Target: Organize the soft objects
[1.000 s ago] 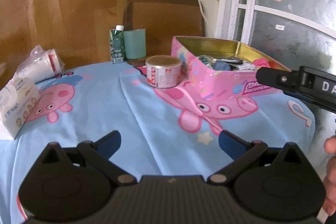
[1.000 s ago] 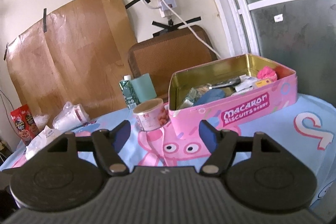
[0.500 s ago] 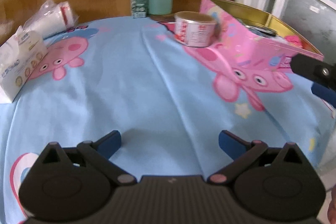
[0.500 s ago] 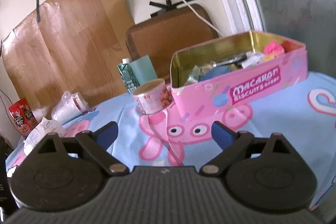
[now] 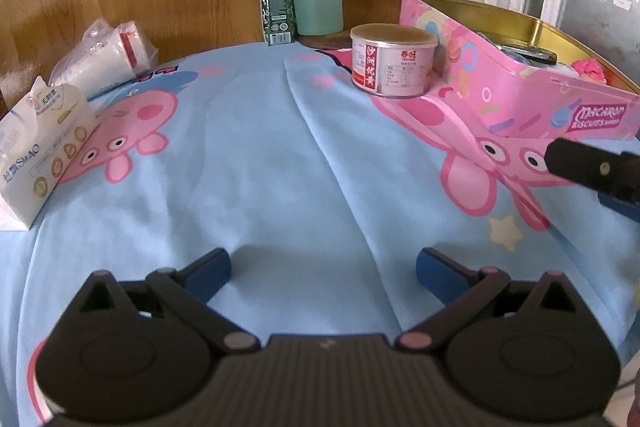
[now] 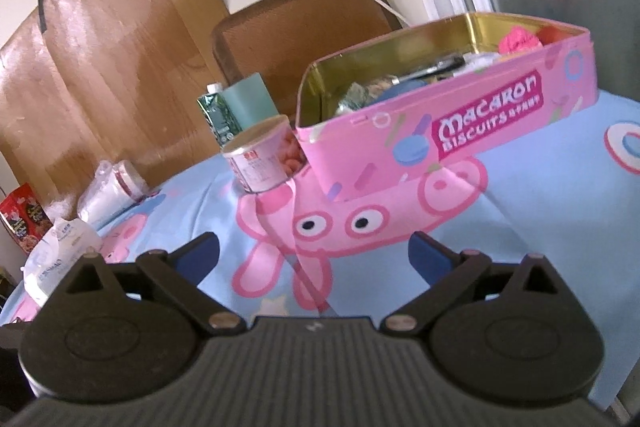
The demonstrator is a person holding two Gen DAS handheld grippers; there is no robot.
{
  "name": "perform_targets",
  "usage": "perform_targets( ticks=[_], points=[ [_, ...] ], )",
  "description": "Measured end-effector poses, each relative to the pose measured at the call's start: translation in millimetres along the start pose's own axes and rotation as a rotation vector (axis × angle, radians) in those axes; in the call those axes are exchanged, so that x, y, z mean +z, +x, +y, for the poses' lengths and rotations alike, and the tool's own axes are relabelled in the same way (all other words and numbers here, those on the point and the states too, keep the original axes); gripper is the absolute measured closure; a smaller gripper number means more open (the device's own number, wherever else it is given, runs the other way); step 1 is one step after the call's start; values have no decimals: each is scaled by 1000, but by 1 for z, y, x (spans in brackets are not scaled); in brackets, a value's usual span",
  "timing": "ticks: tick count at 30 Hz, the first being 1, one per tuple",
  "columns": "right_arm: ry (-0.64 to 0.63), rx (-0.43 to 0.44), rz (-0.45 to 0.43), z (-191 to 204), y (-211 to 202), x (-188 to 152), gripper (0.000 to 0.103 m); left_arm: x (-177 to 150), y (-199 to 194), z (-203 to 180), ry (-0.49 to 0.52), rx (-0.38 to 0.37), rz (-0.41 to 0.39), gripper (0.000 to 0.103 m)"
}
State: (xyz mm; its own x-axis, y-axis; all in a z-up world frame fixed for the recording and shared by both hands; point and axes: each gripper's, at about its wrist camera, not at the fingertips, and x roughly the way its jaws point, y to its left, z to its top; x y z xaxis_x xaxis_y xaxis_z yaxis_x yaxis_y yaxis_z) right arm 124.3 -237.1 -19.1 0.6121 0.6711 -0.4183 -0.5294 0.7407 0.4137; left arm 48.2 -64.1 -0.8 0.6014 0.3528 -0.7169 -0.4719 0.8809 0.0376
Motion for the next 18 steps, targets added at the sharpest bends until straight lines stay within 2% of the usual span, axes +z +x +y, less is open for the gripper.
perform_targets(
  ticks=[8, 18],
  points=[
    [3, -22, -11, 0, 1, 0, 0, 2, 3, 0, -12, 14, 2, 0],
    [-62, -13, -124, 18, -22, 1, 0, 1, -6, 1, -37, 22, 26, 0]
  ],
)
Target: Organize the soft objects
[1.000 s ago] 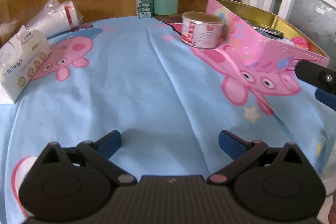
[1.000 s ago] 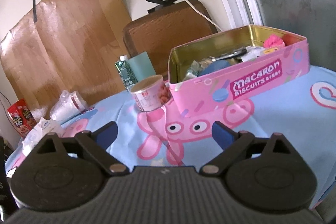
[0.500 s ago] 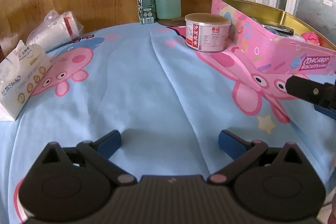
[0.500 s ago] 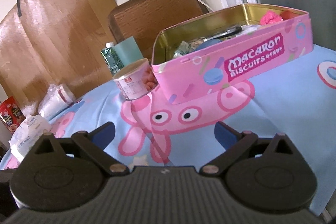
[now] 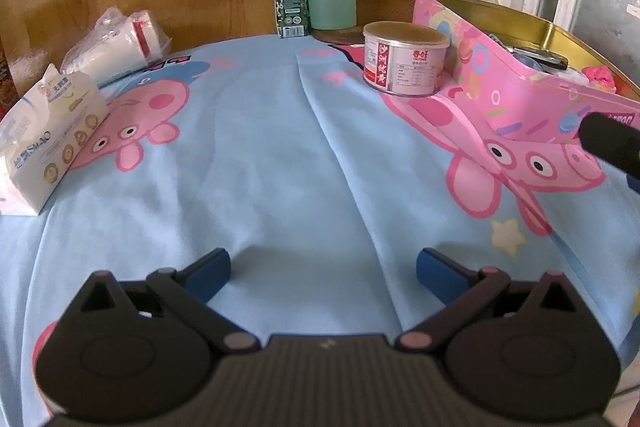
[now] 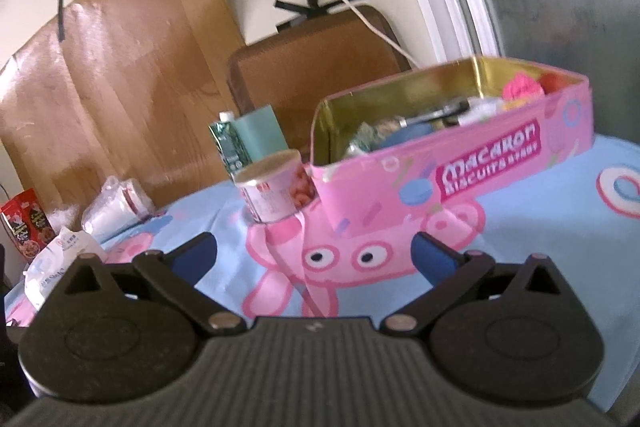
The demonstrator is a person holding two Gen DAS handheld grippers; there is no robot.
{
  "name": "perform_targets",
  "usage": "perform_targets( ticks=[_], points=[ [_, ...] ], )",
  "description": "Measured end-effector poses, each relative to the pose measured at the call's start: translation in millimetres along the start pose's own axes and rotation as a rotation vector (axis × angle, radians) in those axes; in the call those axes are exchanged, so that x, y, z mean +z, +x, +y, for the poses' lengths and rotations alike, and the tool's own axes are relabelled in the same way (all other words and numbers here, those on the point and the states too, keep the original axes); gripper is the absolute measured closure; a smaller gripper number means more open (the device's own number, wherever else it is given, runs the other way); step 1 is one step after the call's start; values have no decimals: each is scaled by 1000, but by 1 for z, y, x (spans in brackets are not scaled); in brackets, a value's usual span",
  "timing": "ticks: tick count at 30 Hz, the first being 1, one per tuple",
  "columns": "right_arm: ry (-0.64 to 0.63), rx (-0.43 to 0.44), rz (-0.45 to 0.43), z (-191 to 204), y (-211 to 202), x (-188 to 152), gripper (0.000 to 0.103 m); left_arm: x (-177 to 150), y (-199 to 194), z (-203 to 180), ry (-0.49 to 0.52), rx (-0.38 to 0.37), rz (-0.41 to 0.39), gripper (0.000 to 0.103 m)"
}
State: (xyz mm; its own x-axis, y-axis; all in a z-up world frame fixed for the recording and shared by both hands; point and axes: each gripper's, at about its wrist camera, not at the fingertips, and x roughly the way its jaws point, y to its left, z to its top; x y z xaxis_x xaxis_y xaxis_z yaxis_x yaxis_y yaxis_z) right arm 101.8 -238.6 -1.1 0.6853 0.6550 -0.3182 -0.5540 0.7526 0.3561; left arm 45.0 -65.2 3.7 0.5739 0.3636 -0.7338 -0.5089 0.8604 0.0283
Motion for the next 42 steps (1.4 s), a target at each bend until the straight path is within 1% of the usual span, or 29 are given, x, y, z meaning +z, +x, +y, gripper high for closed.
perform_targets(
  ticks=[3, 6, 17, 42],
  points=[
    [-25, -7, -36, 3, -6, 1, 0, -1, -3, 0, 10, 9, -10, 0],
    [-37, -9, -53, 4, -9, 1, 0, -2, -7, -1, 18, 6, -17, 0],
    [-24, -11, -76, 0, -19, 4, 0, -6, -20, -12, 43, 7, -42, 0],
    [-12, -16, -118, 2, -37, 6, 0, -14, -43, -21, 100, -8, -87, 0]
  ],
)
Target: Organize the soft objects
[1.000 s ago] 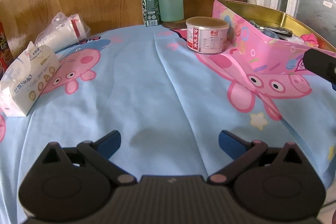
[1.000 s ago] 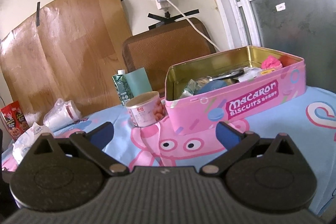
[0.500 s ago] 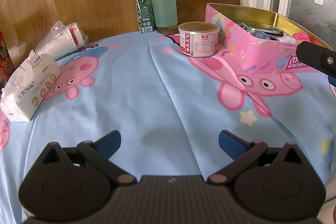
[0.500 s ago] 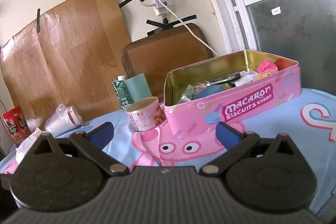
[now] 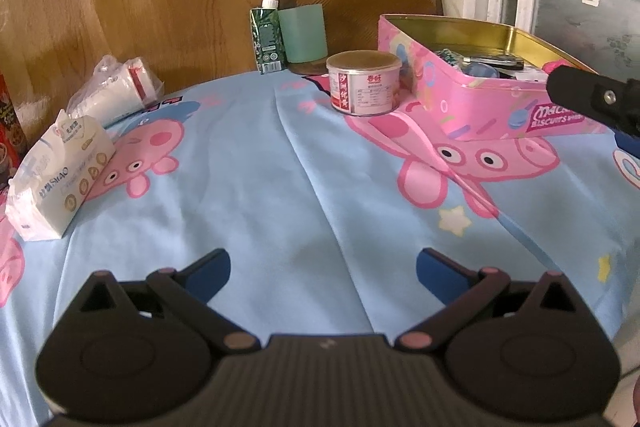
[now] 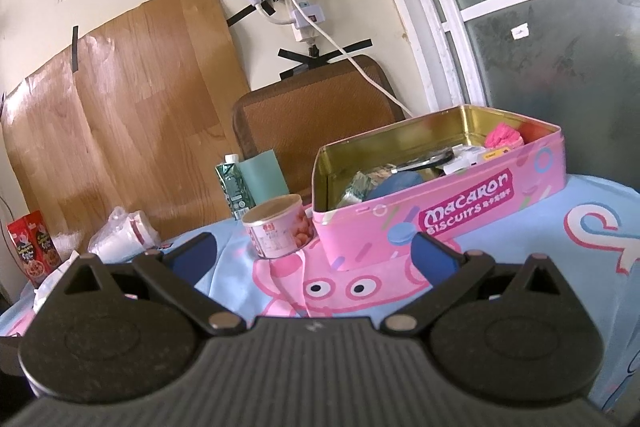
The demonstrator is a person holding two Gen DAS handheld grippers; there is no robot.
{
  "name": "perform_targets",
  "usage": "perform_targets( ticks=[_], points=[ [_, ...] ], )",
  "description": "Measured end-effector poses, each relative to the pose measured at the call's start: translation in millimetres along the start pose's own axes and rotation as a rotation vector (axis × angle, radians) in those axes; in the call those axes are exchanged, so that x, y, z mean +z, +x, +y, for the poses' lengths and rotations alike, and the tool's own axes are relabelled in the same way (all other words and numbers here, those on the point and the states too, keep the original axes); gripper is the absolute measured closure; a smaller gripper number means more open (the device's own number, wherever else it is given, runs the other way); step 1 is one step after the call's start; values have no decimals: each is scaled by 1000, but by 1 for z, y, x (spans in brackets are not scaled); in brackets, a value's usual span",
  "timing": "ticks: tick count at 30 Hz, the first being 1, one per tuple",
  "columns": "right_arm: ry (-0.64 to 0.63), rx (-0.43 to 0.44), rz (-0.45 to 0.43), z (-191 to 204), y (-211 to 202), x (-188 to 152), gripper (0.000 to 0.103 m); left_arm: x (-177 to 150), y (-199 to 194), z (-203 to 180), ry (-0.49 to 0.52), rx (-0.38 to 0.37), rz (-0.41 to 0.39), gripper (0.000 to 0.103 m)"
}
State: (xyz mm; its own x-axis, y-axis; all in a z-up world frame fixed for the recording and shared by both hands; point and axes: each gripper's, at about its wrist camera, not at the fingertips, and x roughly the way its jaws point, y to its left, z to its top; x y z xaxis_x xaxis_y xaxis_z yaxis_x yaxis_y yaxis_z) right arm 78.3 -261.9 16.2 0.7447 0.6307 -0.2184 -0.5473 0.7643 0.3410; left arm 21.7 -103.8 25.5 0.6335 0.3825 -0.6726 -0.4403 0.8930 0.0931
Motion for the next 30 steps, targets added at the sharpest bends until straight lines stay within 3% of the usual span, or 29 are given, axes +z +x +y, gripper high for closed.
perform_targets(
  ticks=[30],
  points=[
    [10, 31, -50, -2, -27, 8, 0, -7, -36, -13, 35, -11, -54, 0]
  ],
)
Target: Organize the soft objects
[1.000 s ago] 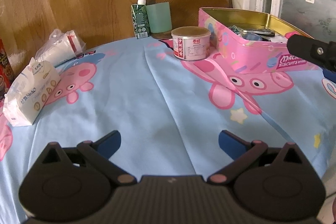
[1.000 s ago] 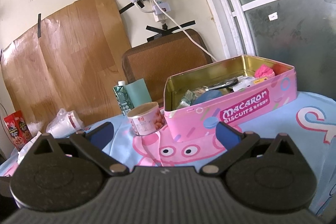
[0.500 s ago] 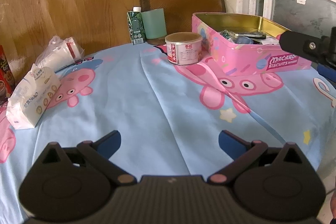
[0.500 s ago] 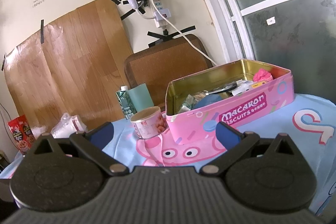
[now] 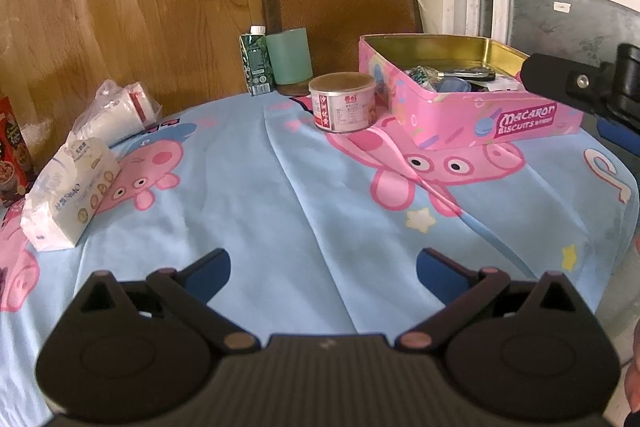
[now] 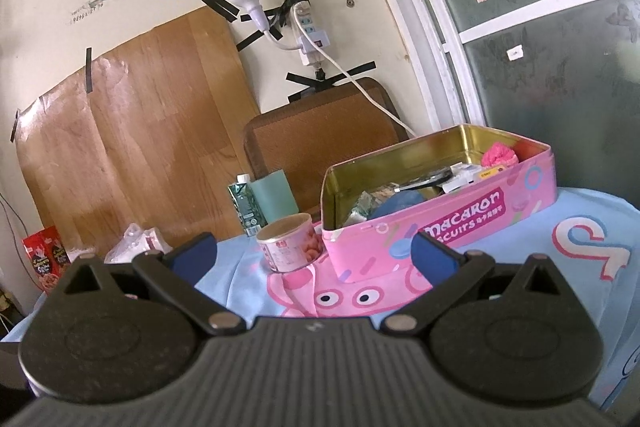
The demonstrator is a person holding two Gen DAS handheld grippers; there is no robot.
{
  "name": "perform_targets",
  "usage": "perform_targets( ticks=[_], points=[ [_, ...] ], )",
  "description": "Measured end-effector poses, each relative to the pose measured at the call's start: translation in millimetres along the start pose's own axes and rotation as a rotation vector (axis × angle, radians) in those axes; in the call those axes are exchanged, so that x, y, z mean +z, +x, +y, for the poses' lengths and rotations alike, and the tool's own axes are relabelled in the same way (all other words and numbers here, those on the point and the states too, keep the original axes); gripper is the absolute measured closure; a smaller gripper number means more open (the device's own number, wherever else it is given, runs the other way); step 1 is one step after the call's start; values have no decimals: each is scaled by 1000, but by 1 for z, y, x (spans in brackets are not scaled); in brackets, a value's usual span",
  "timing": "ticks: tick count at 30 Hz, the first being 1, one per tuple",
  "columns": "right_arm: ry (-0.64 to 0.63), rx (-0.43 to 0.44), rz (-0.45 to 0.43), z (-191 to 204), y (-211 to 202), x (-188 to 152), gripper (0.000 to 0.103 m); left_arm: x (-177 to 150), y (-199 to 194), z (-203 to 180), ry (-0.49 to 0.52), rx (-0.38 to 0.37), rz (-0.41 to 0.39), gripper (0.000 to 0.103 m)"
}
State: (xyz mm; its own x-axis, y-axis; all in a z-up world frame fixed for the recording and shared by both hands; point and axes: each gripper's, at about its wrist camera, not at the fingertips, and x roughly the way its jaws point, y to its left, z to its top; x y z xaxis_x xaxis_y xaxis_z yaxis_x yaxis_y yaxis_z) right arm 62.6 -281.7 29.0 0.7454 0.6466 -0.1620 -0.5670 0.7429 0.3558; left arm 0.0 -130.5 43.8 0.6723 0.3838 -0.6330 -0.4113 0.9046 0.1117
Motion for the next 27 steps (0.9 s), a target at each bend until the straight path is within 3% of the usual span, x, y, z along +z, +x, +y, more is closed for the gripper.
perform_targets(
  ticks=[12, 27],
  points=[
    [-1, 19, 7, 0, 5, 0, 0, -1, 0, 0, -3, 18, 13, 0],
    [9, -36, 24, -12, 23, -8, 0, 3, 28, 0, -26, 1, 48, 0]
  ],
)
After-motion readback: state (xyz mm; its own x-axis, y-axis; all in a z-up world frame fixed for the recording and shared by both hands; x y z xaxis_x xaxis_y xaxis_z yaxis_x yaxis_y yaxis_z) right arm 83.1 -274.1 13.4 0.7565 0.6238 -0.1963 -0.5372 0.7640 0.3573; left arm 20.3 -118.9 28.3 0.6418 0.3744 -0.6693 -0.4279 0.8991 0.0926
